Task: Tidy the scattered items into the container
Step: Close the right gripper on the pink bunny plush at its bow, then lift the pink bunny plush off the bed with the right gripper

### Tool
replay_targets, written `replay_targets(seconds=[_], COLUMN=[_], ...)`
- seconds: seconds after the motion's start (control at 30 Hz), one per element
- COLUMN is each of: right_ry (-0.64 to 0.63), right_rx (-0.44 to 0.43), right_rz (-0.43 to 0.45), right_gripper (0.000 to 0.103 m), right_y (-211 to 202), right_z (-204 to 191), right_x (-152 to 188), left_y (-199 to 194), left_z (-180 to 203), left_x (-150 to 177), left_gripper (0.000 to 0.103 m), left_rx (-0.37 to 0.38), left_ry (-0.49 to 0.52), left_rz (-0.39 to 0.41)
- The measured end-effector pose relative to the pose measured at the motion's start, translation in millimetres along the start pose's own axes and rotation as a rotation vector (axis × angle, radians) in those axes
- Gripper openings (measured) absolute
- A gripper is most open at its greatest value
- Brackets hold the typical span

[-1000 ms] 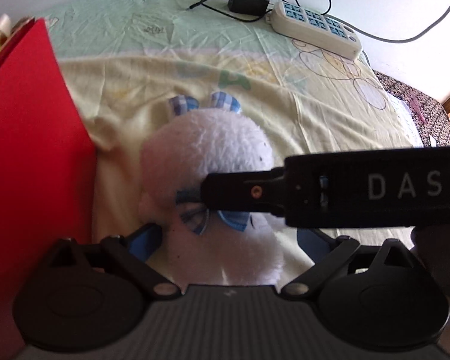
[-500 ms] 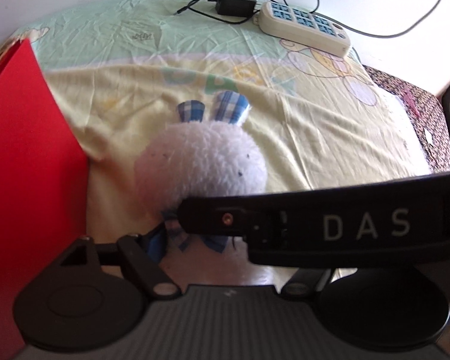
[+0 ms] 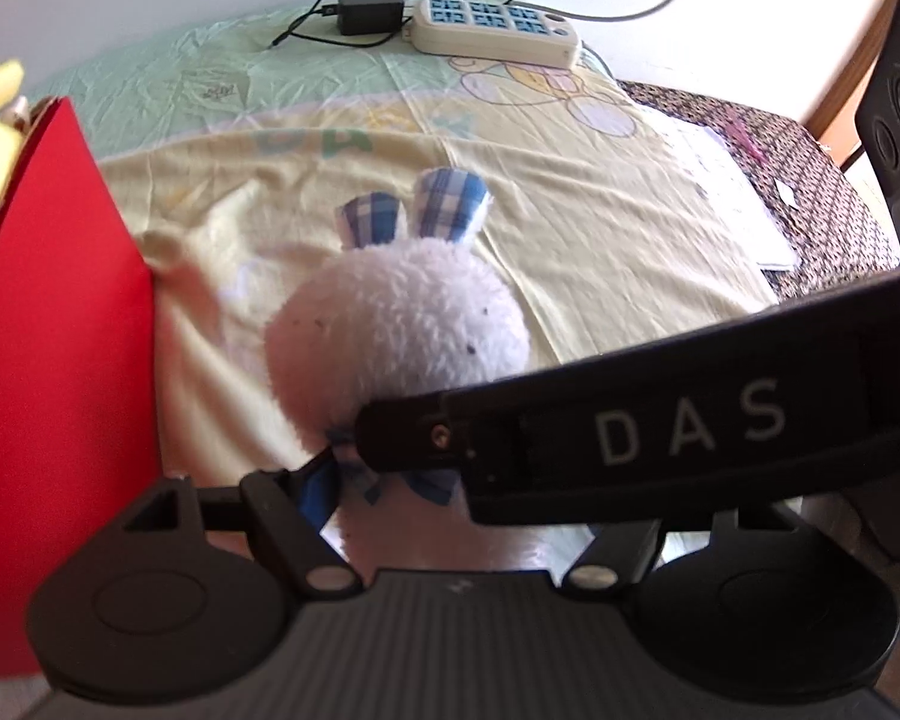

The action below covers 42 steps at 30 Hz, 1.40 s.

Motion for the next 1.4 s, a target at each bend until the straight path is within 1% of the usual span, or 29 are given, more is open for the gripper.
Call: replay_targets(seconds=[0.2, 0.33, 0.57, 0.73, 0.87, 1.07, 1.23, 1.4], right_ry=[-0.007, -0.010, 0.018, 0.056, 0.075, 0.115, 0.114, 0.086], right_rx=[0.014, 0.032, 0.091, 0.142, 0.176, 0.198, 0.200, 0.187], right_rz=[0.003, 0.008, 0.041, 0.067, 0.066, 0.089, 0.081, 0.061], right_gripper=[0.048, 0.048, 0.049, 0.049, 0.049, 0.049, 0.049, 0.049], right_y=[0, 0, 4, 11, 21, 36, 56, 74], right_z=[-22, -39, -73, -104, -130, -166, -199, -228], right_x=[20, 30, 52, 68, 79, 95, 103, 104], left_y=[-18, -31, -55, -75, -90, -110, -124, -137], left_z=[-7, -13, -34, -56, -75, -111, -145, -174], left_x=[24, 39, 65, 85, 104, 125, 139, 144], left_gripper=[0.074, 0.074, 0.074, 0.074, 0.074, 0.074, 0.074, 0.074], left_rx=[-0.002, 0.008, 0.063, 0.107, 0.131, 0.155, 0.149, 0.142], left_ry=[0.032, 0.072, 0.159, 0.225, 0.282, 0.331, 0.347, 0.317], left_rz=[-0.004, -0.008, -0.021, -0.044, -0.059, -0.070, -0.082, -0.074])
Point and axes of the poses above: each gripper's, at about its wrist camera, not at the fingertips, and y roughly the way its jaws point, z to its right, x to its underside, the point moved 7 cm from there along y, roughly the way its jaws point, and after that the axes turned 12 degrees about -y, right-handed, at the moved point
